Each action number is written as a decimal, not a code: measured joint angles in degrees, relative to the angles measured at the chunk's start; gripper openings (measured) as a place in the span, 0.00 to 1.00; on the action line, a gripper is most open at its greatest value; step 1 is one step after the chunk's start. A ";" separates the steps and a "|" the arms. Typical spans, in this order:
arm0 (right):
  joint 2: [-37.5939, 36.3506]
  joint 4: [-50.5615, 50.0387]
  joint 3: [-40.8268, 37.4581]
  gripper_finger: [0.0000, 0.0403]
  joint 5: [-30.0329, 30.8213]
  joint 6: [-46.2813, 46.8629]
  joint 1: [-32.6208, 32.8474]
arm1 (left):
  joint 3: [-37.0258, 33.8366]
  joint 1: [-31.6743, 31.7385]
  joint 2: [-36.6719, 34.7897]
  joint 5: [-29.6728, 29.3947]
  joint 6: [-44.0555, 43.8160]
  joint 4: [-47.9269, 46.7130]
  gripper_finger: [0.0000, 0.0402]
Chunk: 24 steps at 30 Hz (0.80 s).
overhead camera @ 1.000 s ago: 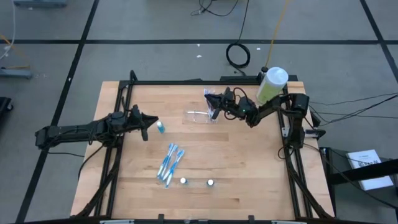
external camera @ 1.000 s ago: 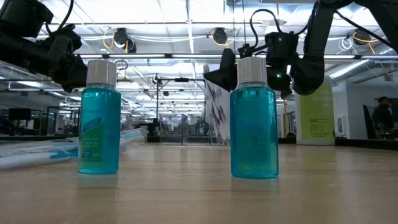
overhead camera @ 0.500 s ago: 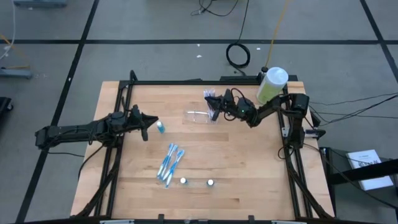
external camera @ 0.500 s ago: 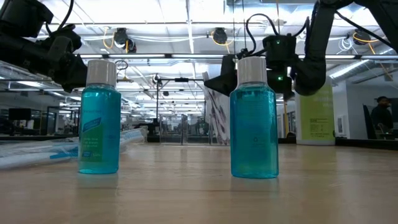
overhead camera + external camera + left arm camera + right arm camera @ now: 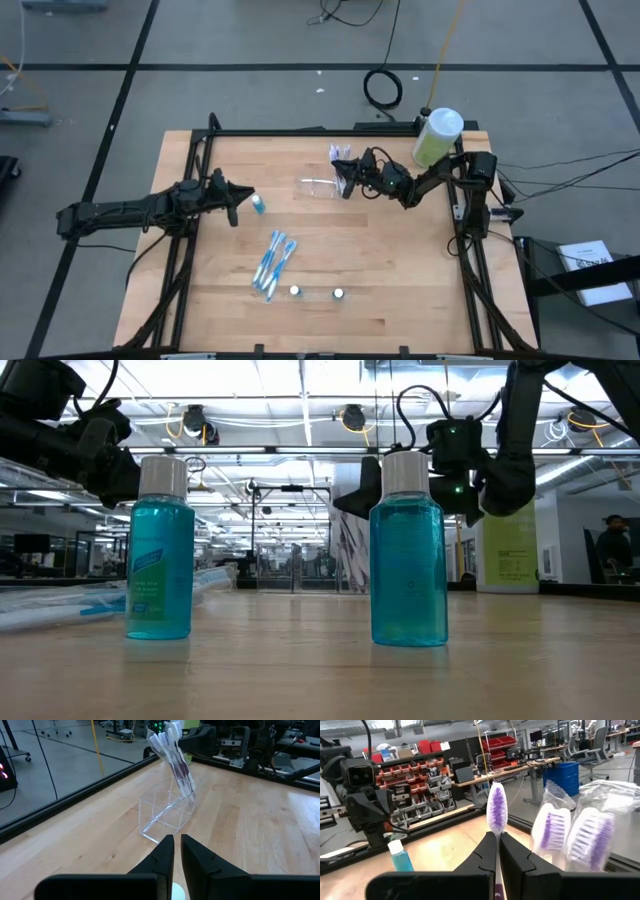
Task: Pick & Place toothbrushing station
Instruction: Put the violet toothbrush into the transparent organizer
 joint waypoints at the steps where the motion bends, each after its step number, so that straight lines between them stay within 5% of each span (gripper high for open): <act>1: 0.00 0.00 0.00 0.00 0.13 -0.31 0.14 | 0.00 0.00 0.02 0.01 -0.02 -0.01 0.09; 24: -0.09 -5.72 0.00 0.00 3.38 -4.18 2.01 | 0.00 -0.02 0.02 0.01 -0.02 -0.01 0.09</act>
